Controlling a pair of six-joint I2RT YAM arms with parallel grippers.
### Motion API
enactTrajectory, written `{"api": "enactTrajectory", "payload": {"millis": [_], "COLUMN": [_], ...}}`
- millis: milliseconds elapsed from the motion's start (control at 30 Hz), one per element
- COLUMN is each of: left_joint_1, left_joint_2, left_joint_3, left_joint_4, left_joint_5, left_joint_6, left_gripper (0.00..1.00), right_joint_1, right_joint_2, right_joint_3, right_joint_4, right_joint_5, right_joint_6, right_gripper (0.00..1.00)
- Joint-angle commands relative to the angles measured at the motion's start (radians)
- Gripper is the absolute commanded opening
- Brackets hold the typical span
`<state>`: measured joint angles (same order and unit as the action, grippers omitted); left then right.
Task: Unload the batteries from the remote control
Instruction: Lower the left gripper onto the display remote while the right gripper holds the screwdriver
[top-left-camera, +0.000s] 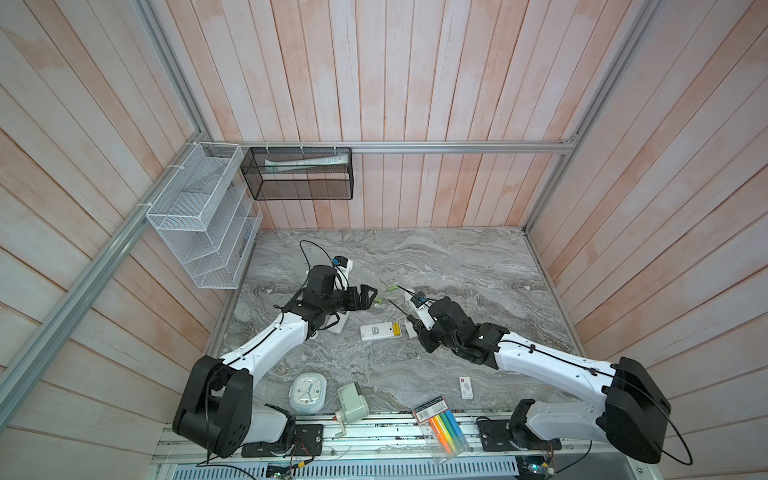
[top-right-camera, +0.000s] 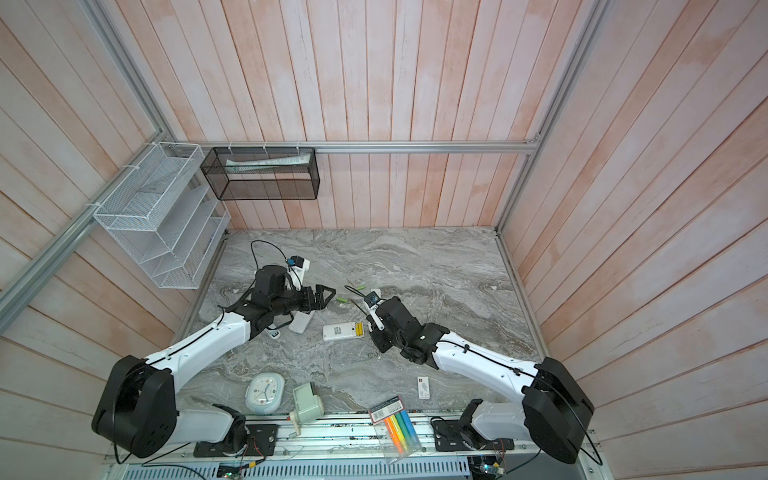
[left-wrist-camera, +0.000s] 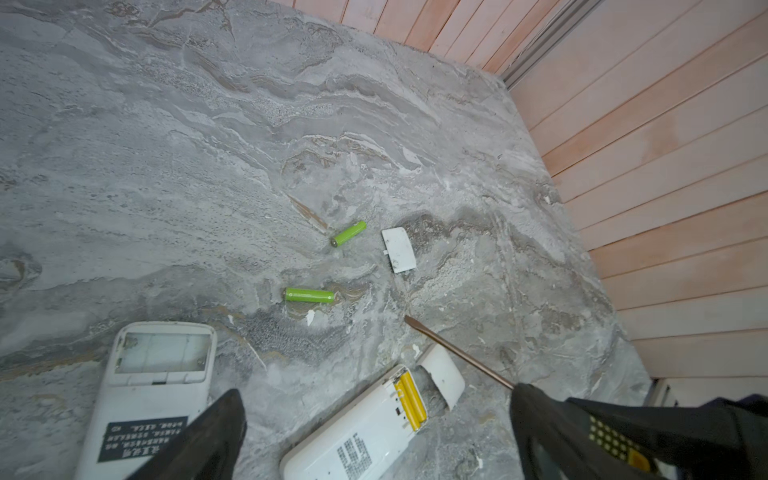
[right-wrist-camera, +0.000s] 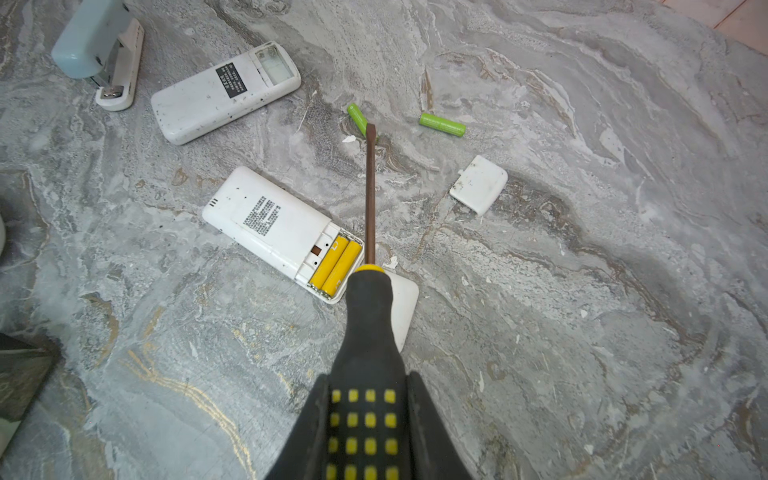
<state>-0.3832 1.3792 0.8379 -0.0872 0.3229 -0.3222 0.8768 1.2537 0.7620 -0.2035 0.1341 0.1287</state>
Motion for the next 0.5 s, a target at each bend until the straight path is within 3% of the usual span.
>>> {"api": "enactTrajectory", "payload": {"millis": [0, 233, 467], "left_joint_1": [-0.021, -0.091, -0.142], "left_joint_2": [0.006, 0.038, 0.083], "left_joint_3": [0.007, 0.025, 0.021], "left_joint_4": [-0.037, -0.121, -0.118], "left_joint_5": [-0.093, -0.159, -0.182], "left_joint_6": [0.194, 0.468, 0.620], "left_gripper": [1.00, 1.00, 1.00], "right_joint_1": [0.004, 0.003, 0.003], "right_joint_2": [-0.038, -0.043, -0.031], "right_joint_3": [-0.008, -0.018, -0.013], "right_joint_4": [-0.018, -0.018, -0.025], "right_joint_5": [0.015, 0.022, 0.010], "right_joint_6": [0.043, 0.050, 0.059], "right_gripper": [0.00, 0.00, 0.00]}}
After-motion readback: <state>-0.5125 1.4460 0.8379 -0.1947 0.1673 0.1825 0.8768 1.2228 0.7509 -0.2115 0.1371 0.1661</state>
